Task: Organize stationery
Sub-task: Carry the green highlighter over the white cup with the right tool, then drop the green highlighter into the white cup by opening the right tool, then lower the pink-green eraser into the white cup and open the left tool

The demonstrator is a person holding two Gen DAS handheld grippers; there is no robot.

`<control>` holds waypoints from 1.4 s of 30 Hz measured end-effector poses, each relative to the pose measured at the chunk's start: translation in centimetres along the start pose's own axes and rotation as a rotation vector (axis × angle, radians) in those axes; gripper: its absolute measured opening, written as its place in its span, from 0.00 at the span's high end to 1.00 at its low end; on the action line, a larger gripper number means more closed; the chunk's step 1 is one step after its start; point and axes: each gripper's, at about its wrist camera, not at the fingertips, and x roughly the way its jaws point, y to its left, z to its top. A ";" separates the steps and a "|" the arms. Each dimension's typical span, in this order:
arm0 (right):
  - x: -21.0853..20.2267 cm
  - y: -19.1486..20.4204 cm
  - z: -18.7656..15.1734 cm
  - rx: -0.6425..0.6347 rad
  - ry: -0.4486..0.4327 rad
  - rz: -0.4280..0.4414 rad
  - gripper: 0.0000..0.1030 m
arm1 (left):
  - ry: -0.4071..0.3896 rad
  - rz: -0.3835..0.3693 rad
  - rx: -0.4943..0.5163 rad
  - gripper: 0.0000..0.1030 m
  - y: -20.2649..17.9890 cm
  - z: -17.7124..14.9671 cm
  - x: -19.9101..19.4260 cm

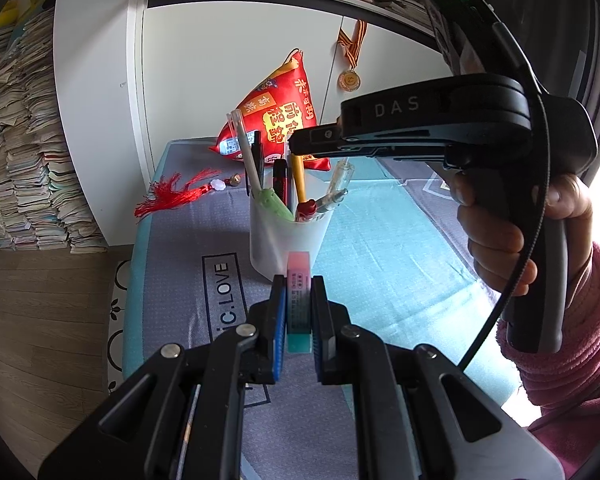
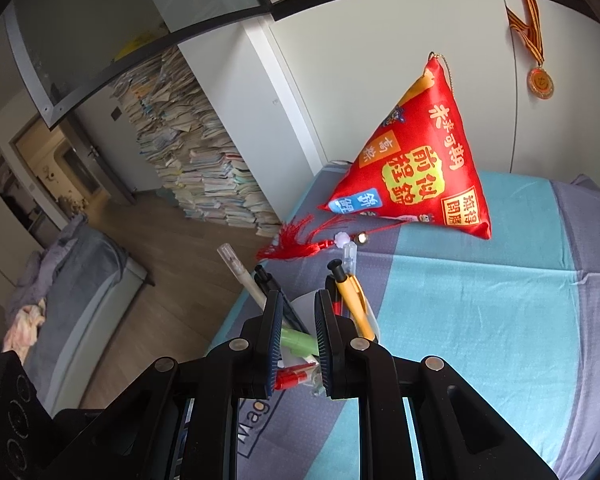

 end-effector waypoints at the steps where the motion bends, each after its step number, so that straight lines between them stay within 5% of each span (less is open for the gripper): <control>1: -0.2 -0.1 -0.1 0.002 -0.002 -0.002 0.83 | 0.000 -0.001 -0.001 0.91 0.0 0.0 0.0; 9: -2.9 -1.0 -1.0 0.020 -0.046 -0.026 0.83 | -0.036 0.002 0.005 0.91 -0.1 1.9 -0.1; 19: -6.8 -2.3 -2.7 0.034 -0.098 -0.068 0.83 | -0.157 -0.032 0.000 0.91 -0.6 8.2 0.7; 30: -9.0 -5.4 -4.0 0.109 -0.112 -0.136 0.83 | -0.071 0.004 -0.032 0.91 -0.6 9.6 5.8; 42: -8.7 -5.6 -4.4 0.113 -0.093 -0.132 0.83 | -0.031 -0.003 -0.050 0.90 -0.3 8.8 6.8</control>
